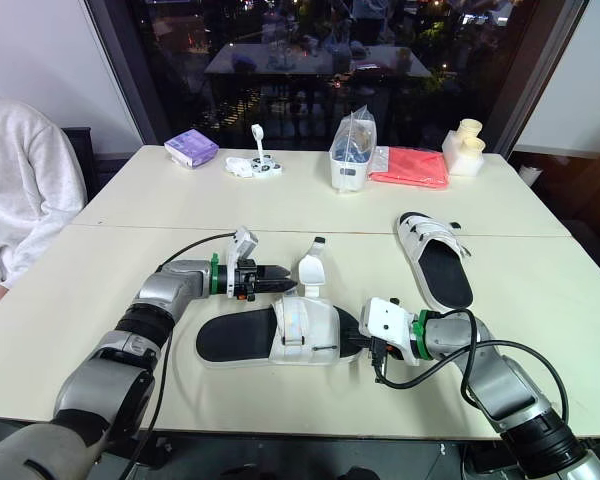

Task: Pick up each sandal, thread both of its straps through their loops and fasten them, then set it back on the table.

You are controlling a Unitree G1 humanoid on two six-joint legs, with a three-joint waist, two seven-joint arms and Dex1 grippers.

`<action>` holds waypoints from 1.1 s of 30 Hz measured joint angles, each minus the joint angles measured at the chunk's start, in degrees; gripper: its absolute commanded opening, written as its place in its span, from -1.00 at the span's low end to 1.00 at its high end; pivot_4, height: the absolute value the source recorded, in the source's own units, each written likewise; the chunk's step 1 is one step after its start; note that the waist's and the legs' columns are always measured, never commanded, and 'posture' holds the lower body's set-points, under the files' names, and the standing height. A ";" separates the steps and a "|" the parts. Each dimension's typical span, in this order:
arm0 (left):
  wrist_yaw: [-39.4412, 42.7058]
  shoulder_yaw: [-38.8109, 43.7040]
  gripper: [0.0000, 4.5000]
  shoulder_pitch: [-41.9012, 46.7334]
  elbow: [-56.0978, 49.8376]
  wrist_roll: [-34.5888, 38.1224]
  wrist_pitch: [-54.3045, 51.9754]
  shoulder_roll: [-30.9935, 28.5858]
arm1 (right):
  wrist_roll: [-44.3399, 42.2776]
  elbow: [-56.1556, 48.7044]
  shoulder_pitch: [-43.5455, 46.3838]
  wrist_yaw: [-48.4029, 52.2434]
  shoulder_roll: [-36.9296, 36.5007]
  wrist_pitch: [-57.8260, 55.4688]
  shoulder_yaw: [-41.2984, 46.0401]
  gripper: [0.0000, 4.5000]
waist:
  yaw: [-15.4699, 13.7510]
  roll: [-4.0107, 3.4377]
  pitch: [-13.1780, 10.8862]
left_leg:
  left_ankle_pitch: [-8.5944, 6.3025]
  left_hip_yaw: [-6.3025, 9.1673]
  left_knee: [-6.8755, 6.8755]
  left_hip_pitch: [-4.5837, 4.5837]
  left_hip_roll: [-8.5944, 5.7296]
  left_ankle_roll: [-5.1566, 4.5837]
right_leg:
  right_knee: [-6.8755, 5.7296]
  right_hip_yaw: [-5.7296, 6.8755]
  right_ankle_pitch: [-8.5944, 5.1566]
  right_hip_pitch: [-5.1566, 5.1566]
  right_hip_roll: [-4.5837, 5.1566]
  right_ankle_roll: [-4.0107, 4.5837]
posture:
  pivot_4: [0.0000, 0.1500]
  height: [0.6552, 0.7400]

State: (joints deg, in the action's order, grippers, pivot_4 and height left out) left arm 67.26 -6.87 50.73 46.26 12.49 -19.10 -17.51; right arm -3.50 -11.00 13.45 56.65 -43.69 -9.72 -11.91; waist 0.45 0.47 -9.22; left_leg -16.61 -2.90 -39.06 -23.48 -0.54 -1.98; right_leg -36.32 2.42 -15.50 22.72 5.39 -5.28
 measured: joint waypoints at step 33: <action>-0.32 10.55 0.97 11.97 13.10 3.79 -10.75 0.67 | 0.18 -0.10 0.02 -0.19 0.14 0.00 -0.07 -1.00 | 0.10 0.03 0.01 | -0.03 -0.02 -0.03 -0.06 0.00 -0.09 | -0.01 0.09 0.03 0.00 -0.17 -0.09 | 1.00 1.00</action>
State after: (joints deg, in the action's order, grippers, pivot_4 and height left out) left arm 66.93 3.68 62.70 59.36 16.27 -29.85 -16.84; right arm -3.33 -11.10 13.47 56.46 -43.56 -9.72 -11.98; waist 0.55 0.50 -9.21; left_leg -16.64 -2.91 -39.09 -23.54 -0.54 -2.06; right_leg -36.33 2.51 -15.46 22.72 5.22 -5.36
